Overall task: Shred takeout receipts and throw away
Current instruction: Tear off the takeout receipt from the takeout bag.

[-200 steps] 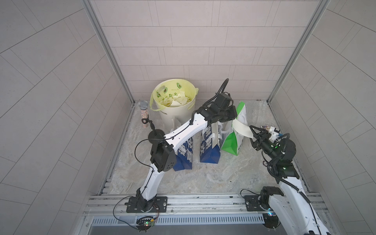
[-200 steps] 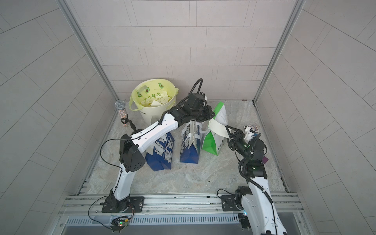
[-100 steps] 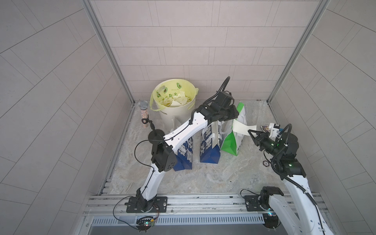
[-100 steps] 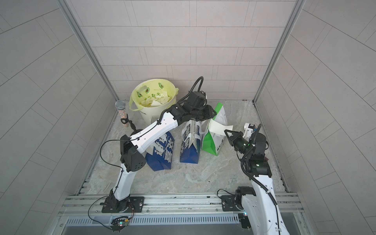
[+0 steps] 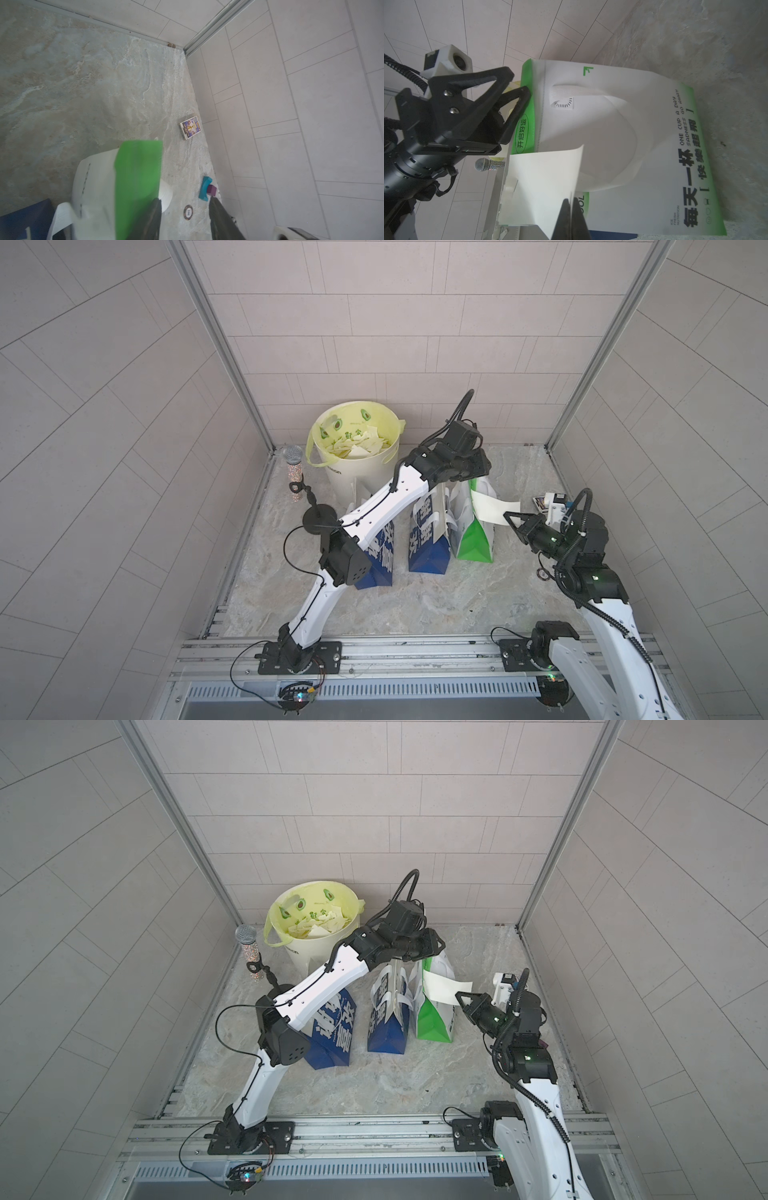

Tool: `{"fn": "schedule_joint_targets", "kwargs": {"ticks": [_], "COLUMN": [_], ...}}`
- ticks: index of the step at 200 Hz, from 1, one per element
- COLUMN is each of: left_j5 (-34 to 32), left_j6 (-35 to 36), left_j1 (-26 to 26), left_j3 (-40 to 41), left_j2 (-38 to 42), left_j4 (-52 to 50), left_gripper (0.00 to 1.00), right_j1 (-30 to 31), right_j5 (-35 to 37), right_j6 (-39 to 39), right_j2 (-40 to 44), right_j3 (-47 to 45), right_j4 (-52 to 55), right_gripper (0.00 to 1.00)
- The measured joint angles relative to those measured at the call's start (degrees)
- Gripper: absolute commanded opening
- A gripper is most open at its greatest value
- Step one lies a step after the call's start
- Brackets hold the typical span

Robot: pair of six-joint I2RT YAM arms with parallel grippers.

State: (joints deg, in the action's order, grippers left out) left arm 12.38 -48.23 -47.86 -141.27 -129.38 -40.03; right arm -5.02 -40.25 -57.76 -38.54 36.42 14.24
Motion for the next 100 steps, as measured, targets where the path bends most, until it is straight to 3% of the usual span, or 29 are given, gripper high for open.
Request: {"fn": "schedule_joint_targets", "kwargs": {"ticks": [39, 100], "left_j5": [0.0, -2.2], "left_j6": [0.5, 2.4], "left_j1": [-0.2, -0.3], "left_j3": [0.0, 0.0], "left_j2": [-0.2, 2.7], "left_j4": [-1.8, -3.5], "left_gripper": [0.43, 0.56], "right_j1": [0.6, 0.7], "right_j5": [0.3, 3.6], "right_j6": [0.8, 3.0], "right_j2": [0.3, 1.0], "right_j3": [0.0, 0.0], "right_j4": [1.2, 4.9], "right_gripper": [0.00, 0.00]}}
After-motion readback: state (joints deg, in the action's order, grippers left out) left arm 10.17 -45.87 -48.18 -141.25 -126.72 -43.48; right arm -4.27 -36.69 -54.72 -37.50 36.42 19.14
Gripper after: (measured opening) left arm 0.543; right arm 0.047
